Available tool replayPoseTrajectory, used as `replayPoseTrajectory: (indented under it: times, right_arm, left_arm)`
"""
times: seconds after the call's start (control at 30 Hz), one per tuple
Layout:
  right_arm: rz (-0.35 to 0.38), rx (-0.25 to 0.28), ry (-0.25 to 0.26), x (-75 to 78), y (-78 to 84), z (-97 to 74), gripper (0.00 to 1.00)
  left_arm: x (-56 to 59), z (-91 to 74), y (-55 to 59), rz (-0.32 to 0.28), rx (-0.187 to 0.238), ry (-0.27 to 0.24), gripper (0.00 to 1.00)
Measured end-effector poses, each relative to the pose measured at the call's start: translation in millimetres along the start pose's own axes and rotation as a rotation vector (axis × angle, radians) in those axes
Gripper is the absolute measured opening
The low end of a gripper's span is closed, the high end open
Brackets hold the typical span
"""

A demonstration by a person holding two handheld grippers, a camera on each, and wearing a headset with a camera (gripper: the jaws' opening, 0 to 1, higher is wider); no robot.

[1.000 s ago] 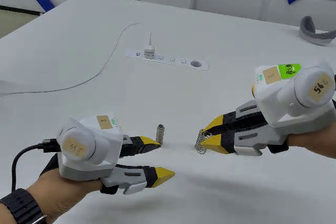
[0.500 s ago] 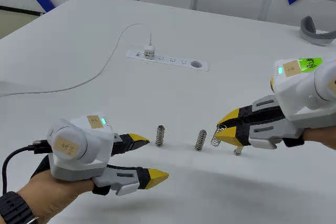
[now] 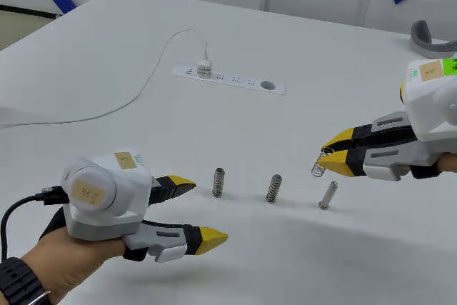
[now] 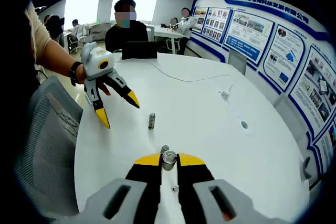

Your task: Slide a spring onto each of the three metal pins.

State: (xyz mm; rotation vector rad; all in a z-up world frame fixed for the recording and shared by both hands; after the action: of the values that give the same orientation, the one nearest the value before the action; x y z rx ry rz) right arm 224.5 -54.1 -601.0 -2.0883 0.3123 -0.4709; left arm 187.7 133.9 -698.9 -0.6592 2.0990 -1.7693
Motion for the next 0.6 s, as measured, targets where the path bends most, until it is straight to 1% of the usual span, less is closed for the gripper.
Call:
replayPoseTrajectory:
  times: [0.37, 0.6]
  right_arm:
    - [0.028, -0.059, 0.052, 16.9, 22.6, -3.3, 0.12]
    - [0.046, -0.098, 0.077, 22.4, 38.6, -1.9, 0.12]
  left_arm:
    - [-0.4, 0.2, -0.3, -0.005, 0.001, -0.006, 0.65]
    - [-0.5, 0.2, -0.7, -0.008, 0.001, -0.007, 0.67]
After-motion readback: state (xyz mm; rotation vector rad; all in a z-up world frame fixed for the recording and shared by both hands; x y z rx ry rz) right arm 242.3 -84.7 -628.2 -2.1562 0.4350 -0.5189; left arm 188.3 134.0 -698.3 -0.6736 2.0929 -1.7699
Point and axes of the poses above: the centre of the closed fingertips' face, and the gripper's own axes: z roughly forward along the fingers, x roughly to its right, y roughly out of its underside, the point moved 4 cm from there along -z, roughly backward along the fingers, and after that the axes turned 13 degrees about x, right-handed, at the moved point
